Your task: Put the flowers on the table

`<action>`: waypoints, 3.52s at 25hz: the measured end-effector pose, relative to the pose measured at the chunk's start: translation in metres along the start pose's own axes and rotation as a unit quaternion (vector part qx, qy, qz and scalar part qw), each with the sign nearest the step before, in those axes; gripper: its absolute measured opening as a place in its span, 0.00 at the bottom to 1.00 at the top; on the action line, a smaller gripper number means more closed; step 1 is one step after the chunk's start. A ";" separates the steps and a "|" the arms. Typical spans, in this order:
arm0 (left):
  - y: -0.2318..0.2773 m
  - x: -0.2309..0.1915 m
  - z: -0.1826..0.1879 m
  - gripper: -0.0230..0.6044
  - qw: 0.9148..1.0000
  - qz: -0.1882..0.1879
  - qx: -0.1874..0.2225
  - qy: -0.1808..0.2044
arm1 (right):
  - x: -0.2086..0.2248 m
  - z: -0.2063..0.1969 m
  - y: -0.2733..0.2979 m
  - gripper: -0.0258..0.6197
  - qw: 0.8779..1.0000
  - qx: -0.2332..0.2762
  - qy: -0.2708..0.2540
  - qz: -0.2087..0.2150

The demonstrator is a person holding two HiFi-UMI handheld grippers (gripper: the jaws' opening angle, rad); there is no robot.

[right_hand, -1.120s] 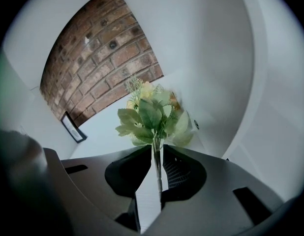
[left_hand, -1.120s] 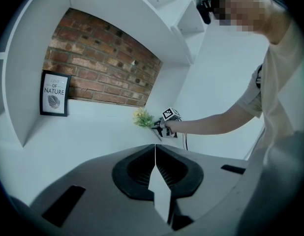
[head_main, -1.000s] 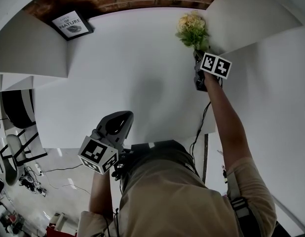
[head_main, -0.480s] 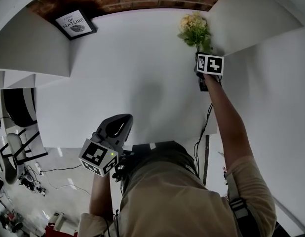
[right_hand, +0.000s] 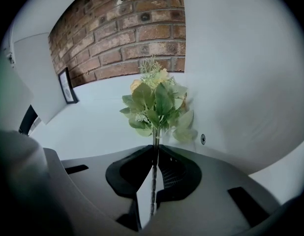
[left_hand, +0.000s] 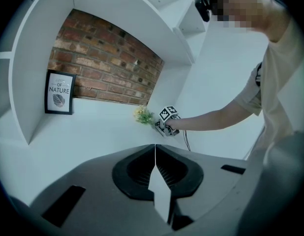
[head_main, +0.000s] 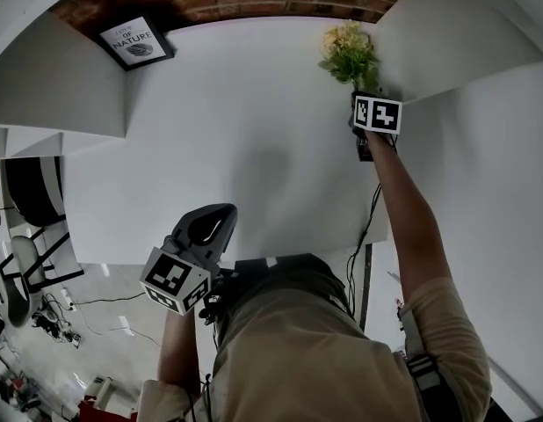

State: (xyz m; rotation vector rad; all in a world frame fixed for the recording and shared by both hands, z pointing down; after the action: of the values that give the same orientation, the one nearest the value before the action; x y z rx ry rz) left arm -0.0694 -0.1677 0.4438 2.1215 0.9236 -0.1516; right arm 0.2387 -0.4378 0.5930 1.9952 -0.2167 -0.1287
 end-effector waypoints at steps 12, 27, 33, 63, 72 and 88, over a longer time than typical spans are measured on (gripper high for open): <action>0.012 -0.001 0.016 0.06 1.000 0.002 0.001 0.022 | -0.010 0.004 -0.025 0.12 0.998 0.034 -0.014 0.053; 0.017 0.021 0.050 0.05 0.999 -0.015 0.052 0.001 | -0.039 0.010 -0.104 0.13 0.977 0.125 0.047 0.169; 0.009 0.035 0.058 0.05 0.998 -0.023 0.056 0.018 | -0.055 0.013 -0.132 0.13 0.959 0.147 0.048 0.237; -0.054 0.070 0.065 0.05 0.986 -0.002 0.130 0.107 | -0.266 -0.056 -0.290 0.08 0.810 0.192 -0.272 0.482; -0.077 0.070 0.067 0.05 0.976 0.062 0.185 0.095 | -0.270 -0.069 -0.295 0.08 0.797 0.192 -0.279 0.501; -0.114 0.079 0.026 0.05 0.980 0.063 0.177 0.060 | -0.307 -0.100 -0.310 0.08 0.794 0.179 -0.295 0.501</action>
State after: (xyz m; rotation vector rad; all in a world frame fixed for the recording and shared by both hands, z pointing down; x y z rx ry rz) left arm -0.0822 -0.0948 0.3241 2.5348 0.8788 -0.1309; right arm -0.0132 -0.1577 0.3513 1.8794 -1.7730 -0.0158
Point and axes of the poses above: the fingertips, and each gripper's own axes: y forward along the fingers, x to its right, z out of its top, the point moved 2 cm from there along -y, backward along the fingers, and after that the axes turned 13 degrees about -x, right-handed, at the moved point
